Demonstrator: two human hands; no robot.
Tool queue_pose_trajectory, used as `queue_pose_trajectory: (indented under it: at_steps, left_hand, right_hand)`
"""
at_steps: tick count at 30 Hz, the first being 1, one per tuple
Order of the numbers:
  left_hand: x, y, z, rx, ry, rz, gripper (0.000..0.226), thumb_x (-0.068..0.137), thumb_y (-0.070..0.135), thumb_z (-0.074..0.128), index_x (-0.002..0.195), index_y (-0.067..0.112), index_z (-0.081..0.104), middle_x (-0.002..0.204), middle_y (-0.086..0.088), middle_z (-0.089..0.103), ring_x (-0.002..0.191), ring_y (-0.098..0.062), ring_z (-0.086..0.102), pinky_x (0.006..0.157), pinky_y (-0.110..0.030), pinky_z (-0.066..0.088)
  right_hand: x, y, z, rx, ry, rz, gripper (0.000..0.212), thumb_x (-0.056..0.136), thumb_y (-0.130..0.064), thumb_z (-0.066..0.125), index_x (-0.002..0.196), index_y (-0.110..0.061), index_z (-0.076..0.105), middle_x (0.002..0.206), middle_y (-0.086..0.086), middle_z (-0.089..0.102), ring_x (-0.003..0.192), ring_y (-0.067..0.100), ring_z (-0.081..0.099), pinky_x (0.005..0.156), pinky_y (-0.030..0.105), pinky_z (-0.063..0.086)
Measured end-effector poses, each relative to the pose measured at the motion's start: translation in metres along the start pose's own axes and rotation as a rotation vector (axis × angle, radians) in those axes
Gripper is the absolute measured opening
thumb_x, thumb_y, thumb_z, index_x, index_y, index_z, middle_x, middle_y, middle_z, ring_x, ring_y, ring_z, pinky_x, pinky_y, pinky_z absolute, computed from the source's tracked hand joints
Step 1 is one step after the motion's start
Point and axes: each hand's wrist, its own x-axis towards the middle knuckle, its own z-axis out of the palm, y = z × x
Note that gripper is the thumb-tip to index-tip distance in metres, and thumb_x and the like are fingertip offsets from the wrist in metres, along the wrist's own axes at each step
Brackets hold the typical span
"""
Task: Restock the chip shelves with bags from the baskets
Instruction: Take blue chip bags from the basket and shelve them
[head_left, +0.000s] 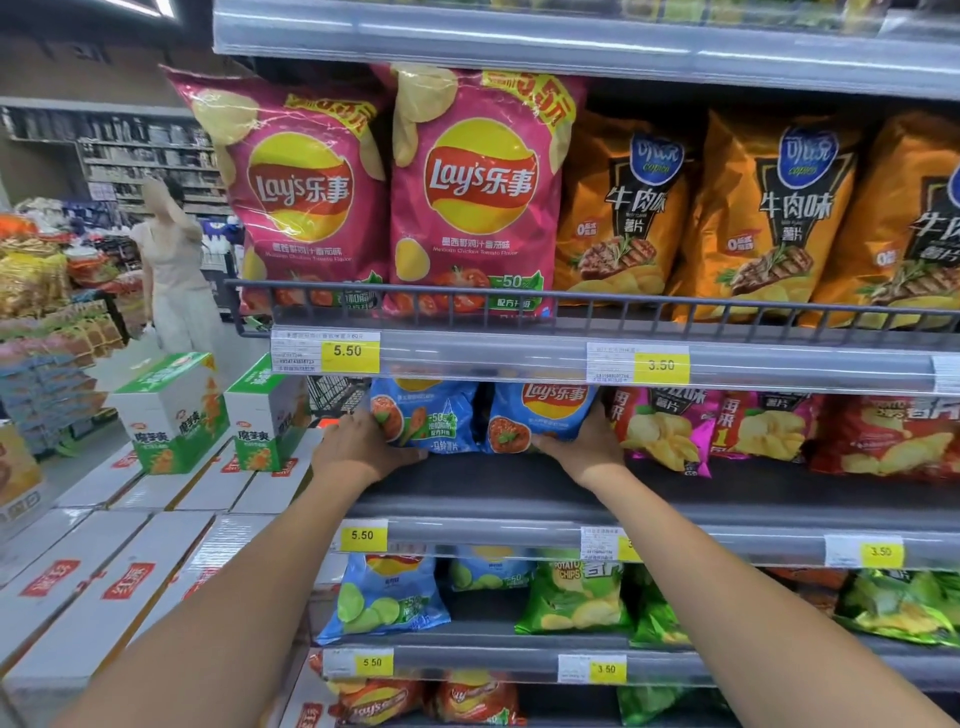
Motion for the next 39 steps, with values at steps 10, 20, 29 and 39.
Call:
queue_pose_trajectory:
  at_steps: [10,20,29,39]
  left_hand:
    - [0.013,0.0,0.006,-0.007,0.07,0.035,0.102,0.064,0.088,0.071,0.131,0.013,0.055,0.132,-0.012,0.063,0.123,-0.033,0.061,0.097,-0.041,0.051]
    - [0.015,-0.003,0.008,0.004,0.028,0.032,0.113,0.057,0.094,0.066,0.133,0.011,0.051,0.136,-0.012,0.058,0.129,-0.033,0.055,0.103,-0.045,0.051]
    - [0.006,-0.007,-0.001,-0.015,-0.035,0.039,0.128,0.057,0.096,0.064,0.147,0.009,0.039,0.146,-0.012,0.051,0.138,-0.033,0.047,0.111,-0.044,0.044]
    - [-0.045,0.02,-0.008,-0.112,0.322,0.188,0.104,0.081,0.062,0.077,0.155,0.005,0.031,0.146,-0.017,0.046,0.138,-0.036,0.043,0.114,-0.045,0.037]
  right_hand:
    - [0.0,-0.002,0.004,-0.002,-0.003,-0.005,0.095,0.071,-0.049,0.087,0.149,-0.024,0.039,0.141,0.001,0.059,0.129,0.027,0.056,0.105,0.041,0.049]
    - [-0.003,-0.008,0.0,-0.003,-0.018,0.042,0.078,0.079,-0.031,0.088,0.144,-0.02,0.045,0.137,0.001,0.061,0.125,0.025,0.059,0.097,0.029,0.045]
    - [-0.017,-0.013,-0.006,-0.035,-0.017,0.106,0.097,0.085,-0.055,0.076,0.159,-0.02,0.024,0.155,0.003,0.048,0.139,0.03,0.049,0.11,0.042,0.045]
    - [-0.033,-0.007,-0.029,-0.122,-0.008,0.0,0.098,0.063,-0.077,0.074,0.143,-0.026,0.045,0.14,-0.003,0.059,0.128,0.024,0.057,0.103,0.043,0.052]
